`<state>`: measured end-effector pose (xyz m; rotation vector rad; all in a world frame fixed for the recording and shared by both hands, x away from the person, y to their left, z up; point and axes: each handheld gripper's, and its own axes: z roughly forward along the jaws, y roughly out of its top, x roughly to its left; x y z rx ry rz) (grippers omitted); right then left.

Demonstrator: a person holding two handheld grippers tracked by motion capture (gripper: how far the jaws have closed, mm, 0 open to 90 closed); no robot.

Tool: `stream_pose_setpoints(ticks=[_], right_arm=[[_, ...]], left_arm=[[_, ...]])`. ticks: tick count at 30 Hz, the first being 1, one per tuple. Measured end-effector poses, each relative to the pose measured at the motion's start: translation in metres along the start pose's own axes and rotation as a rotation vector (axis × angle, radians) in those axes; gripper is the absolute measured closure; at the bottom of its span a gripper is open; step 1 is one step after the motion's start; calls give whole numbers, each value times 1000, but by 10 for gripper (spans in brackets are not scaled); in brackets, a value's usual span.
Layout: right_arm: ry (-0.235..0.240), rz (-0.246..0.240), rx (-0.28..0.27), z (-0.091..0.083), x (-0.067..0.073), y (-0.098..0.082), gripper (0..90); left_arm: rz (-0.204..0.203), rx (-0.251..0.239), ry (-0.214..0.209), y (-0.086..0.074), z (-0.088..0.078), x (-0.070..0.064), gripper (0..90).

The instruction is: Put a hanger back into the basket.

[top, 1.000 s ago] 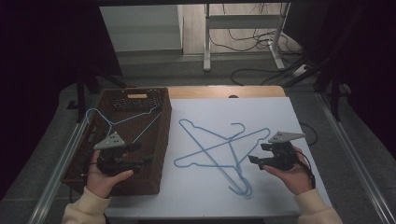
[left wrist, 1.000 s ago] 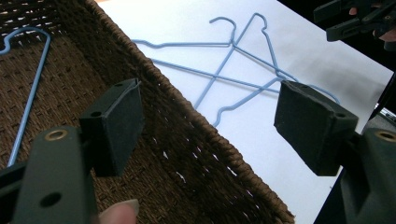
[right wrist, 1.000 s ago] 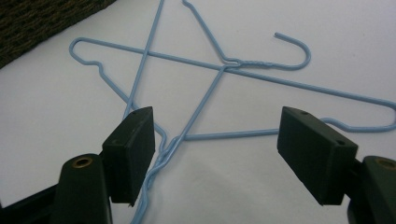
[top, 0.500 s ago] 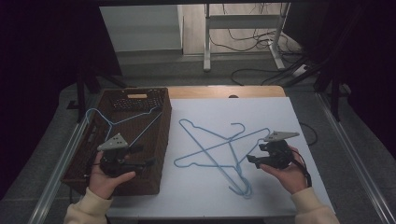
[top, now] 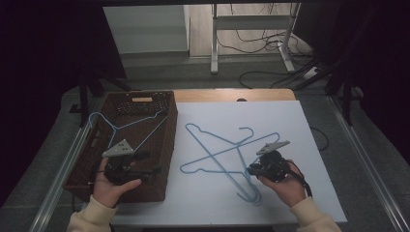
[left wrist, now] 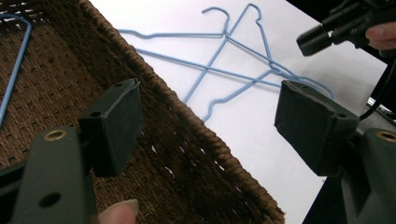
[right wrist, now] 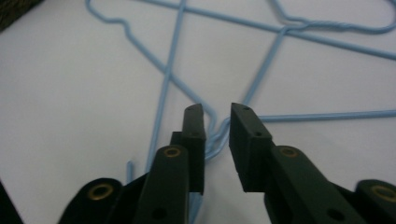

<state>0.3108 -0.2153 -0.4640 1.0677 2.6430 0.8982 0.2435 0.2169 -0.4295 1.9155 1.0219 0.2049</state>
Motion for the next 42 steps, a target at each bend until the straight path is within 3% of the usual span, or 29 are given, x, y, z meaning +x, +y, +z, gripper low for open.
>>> stream_pose_setpoints(ticks=[4,10,16,22,31,42], right_arm=[[18,4,23,2,7,-2,895],[34,-38,109,13,25,-9,897],[24,-41,183,18,34,-22,897],[-19,-8,212,14,26,-34,897],[-71,-5,244,8,23,-44,897],[-140,62,259,-4,5,-58,897]], left_arm=[[1,-4,-2,0,-1,-2,239],[4,0,-11,0,0,-6,239],[7,2,-15,0,1,-5,239],[7,8,-17,-1,2,-4,238],[8,21,-14,-1,3,-4,233],[1,25,-7,-2,3,-3,233]])
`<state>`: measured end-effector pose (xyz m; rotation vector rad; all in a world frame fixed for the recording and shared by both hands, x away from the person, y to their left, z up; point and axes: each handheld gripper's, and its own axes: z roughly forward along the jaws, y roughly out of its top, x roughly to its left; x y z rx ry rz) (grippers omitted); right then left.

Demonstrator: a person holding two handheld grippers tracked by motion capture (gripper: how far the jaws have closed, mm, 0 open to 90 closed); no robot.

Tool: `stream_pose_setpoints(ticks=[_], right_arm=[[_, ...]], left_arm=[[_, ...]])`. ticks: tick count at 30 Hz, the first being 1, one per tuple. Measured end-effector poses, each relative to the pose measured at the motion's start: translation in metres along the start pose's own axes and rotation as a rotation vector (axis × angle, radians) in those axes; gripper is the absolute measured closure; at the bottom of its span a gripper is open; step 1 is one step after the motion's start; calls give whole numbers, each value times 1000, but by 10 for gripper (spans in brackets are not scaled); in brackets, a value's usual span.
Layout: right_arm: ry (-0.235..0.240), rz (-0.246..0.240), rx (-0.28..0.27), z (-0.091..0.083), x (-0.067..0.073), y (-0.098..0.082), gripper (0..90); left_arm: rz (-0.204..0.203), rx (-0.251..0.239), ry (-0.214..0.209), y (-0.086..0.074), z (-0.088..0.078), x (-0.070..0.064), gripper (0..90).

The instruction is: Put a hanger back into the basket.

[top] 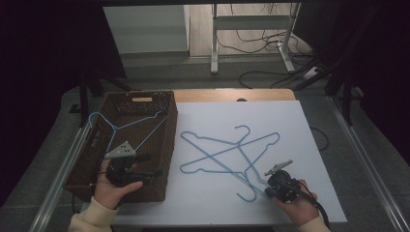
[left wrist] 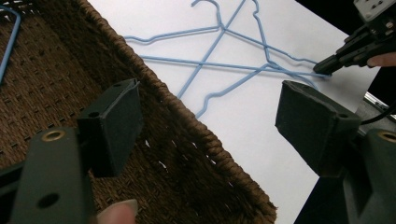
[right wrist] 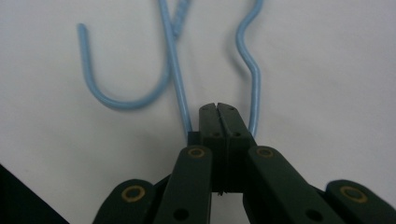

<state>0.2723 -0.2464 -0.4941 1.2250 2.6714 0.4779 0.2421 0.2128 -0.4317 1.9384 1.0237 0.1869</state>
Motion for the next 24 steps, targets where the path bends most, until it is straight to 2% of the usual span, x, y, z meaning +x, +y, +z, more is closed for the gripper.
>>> stream_pose_setpoints(ticks=[2,9,18,24], right_arm=[[-25,23,5,-3,-6,-5,897],[-69,91,8,-9,-29,-18,898],[-104,190,7,-14,-63,-27,898],[-109,246,-5,-15,-78,-30,898]], left_arm=[[1,2,0,0,0,0,233],[2,3,4,0,1,0,233],[0,-3,1,0,-1,0,234],[0,-3,0,0,-1,0,234]])
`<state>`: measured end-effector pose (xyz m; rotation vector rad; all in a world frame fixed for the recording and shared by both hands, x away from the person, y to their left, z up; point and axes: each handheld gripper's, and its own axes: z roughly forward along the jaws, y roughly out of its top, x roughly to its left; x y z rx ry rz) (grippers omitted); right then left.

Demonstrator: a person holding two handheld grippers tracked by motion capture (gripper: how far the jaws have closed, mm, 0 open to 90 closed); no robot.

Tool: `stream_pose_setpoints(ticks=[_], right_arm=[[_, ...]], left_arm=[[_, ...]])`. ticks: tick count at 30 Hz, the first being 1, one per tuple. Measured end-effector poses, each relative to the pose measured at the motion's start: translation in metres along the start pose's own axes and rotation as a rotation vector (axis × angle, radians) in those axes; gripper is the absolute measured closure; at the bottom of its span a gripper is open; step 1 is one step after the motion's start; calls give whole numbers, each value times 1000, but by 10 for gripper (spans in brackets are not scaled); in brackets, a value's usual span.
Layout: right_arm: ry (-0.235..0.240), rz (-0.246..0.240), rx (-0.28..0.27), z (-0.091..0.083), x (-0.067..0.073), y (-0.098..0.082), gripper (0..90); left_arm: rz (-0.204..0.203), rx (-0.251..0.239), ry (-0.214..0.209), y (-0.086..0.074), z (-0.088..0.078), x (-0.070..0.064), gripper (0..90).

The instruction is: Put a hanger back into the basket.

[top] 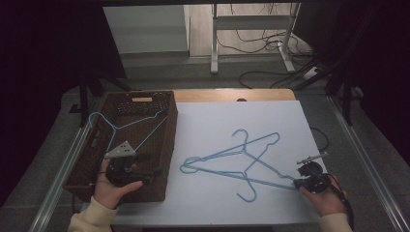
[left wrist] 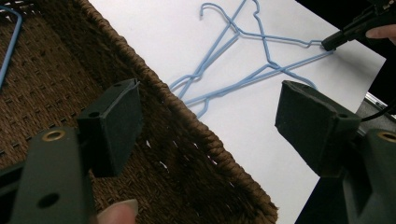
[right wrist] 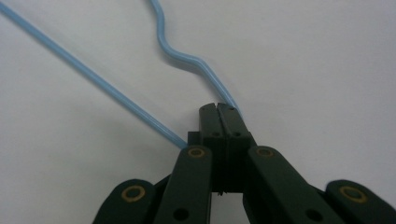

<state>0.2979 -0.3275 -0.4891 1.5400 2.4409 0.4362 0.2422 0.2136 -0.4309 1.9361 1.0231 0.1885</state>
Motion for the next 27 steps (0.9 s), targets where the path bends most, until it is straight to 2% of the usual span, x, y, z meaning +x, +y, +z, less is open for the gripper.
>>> stream_pose_setpoints(ticks=[5,7,9,10,14,19,24,27], right_arm=[[-33,20,-2,0,-8,1,898],[-26,27,-10,-1,-9,1,897],[11,31,-41,-4,-7,3,897],[39,28,-64,-7,-4,5,897],[93,-3,-121,-11,10,18,897],[152,-56,-146,-4,28,40,897],[196,-120,-189,2,52,77,897],[230,-164,-192,12,72,102,897]], left_arm=[[3,-2,-1,0,-1,-1,234],[3,-4,-1,1,-1,-1,235],[3,-5,1,1,-2,-1,237],[2,-6,1,1,-2,-1,238],[-1,-9,-3,1,-2,-1,237],[1,-8,-4,1,-2,-2,236],[0,-6,-4,1,-1,-1,236],[0,-8,-3,1,-2,-1,236]])
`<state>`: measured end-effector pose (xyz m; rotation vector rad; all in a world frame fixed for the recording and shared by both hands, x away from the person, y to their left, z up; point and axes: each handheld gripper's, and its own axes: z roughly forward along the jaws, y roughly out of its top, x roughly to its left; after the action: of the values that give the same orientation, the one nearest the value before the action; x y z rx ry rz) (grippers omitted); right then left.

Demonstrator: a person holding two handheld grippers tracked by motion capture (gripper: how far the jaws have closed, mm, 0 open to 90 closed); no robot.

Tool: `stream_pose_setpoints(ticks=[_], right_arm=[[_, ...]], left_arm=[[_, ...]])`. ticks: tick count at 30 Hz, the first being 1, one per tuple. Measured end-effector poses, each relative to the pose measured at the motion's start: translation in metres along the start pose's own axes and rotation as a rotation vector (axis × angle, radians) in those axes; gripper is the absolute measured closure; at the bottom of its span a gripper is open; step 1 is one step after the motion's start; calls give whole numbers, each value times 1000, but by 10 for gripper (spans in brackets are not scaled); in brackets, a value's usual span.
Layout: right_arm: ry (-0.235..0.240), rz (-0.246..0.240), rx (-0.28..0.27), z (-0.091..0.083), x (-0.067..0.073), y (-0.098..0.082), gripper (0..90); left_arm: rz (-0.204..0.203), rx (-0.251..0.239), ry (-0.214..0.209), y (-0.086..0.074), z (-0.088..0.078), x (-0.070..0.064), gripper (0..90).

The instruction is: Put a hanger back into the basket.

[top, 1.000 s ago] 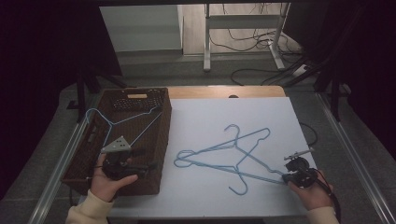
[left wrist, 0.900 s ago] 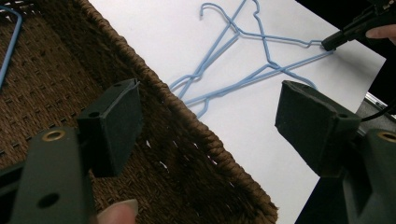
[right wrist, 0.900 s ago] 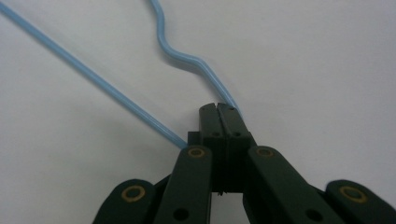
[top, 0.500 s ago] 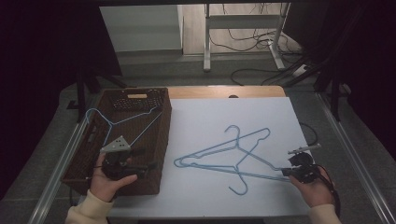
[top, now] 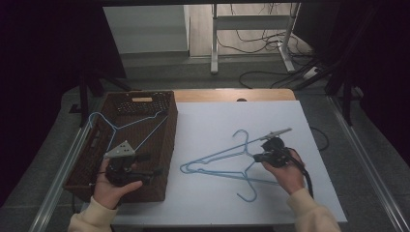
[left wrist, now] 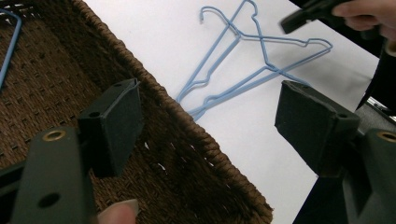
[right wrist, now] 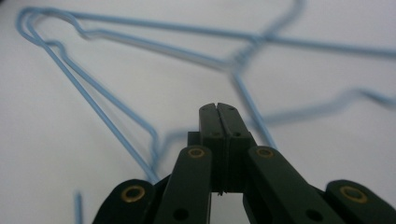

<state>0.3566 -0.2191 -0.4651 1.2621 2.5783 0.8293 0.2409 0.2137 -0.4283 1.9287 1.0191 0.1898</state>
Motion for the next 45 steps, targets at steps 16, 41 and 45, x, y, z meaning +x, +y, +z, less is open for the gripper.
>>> stream_pose_setpoints(ticks=[16,41,45], right_arm=[[134,-140,153,62,62,16,897],[242,-181,195,34,81,-24,896],[168,-135,86,23,66,-5,885]], left_arm=[[0,-6,2,-1,-2,0,237],[2,-1,0,-1,-1,-1,237],[2,-5,2,-1,-2,0,237]])
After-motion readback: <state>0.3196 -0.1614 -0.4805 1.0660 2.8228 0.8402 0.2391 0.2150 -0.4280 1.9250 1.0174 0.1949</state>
